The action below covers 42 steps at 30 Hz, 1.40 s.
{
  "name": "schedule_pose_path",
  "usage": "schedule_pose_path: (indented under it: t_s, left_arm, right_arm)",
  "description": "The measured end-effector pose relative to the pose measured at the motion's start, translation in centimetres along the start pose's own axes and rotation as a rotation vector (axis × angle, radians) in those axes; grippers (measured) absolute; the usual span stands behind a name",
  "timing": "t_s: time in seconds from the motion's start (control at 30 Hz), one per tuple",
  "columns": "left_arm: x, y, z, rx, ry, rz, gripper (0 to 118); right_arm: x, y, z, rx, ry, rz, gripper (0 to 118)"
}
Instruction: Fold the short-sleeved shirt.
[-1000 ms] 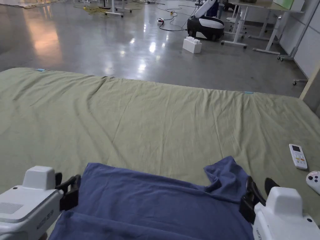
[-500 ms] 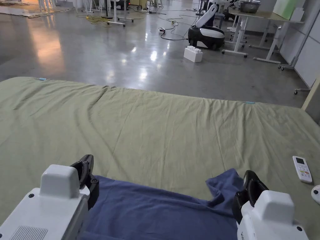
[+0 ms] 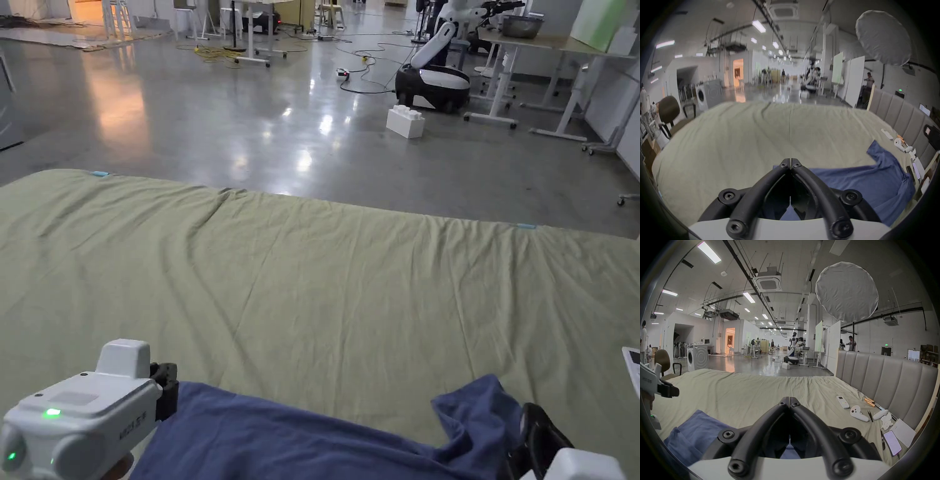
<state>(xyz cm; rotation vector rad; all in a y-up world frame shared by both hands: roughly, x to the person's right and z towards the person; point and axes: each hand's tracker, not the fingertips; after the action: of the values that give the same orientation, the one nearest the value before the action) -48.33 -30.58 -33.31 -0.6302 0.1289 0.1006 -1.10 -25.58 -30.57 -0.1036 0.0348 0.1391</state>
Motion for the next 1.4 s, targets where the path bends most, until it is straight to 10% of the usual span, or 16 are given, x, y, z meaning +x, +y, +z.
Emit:
schedule_pose_path:
  t_s: [0.07,0.23,0.63,0.77,0.83,0.9,1.0,1.3,1.4]
  left_arm:
    - [-0.9,0.4,-3.1,-0.089,0.014,-0.001,4]
    - [-1.9,1.4,-9.6,-0.256,0.051,0.022,76]
    - [0.2,1.1,-15.0,-0.401,0.091,-0.096,70]
    - [1.6,1.2,-14.6,-0.384,0.055,-0.167,10]
    - [2.1,1.0,-14.7,-0.392,0.068,-0.189,6]
    - [1.8,0.9,-14.5,-0.383,0.068,-0.171,6]
    - [1.3,1.2,-13.1,-0.35,0.057,-0.125,6]
    - [1.5,2.0,-9.3,-0.274,0.04,-0.144,6]
    - [1.7,2.0,-8.6,-0.27,0.036,-0.14,6]
  right_arm:
    - [0.4,-0.7,-0.6,-0.032,0.0,-0.001,1]
    - [1.5,-2.4,-1.6,-0.097,-0.014,0.023,1]
    - [5.0,-6.9,-2.0,-0.277,-0.081,0.006,1]
    - [6.3,-7.5,-3.9,-0.358,-0.086,-0.028,1]
    - [7.5,-7.7,-6.0,-0.418,-0.071,-0.059,2]
    - [8.7,-8.1,-8.5,-0.533,-0.064,-0.095,18]
    - [10.6,-8.5,-13.2,-0.652,-0.017,-0.087,75]
    - [12.2,-13.2,-23.6,-0.967,0.078,-0.13,72]
    - [11.2,-13.4,-24.2,-0.994,0.076,-0.034,72]
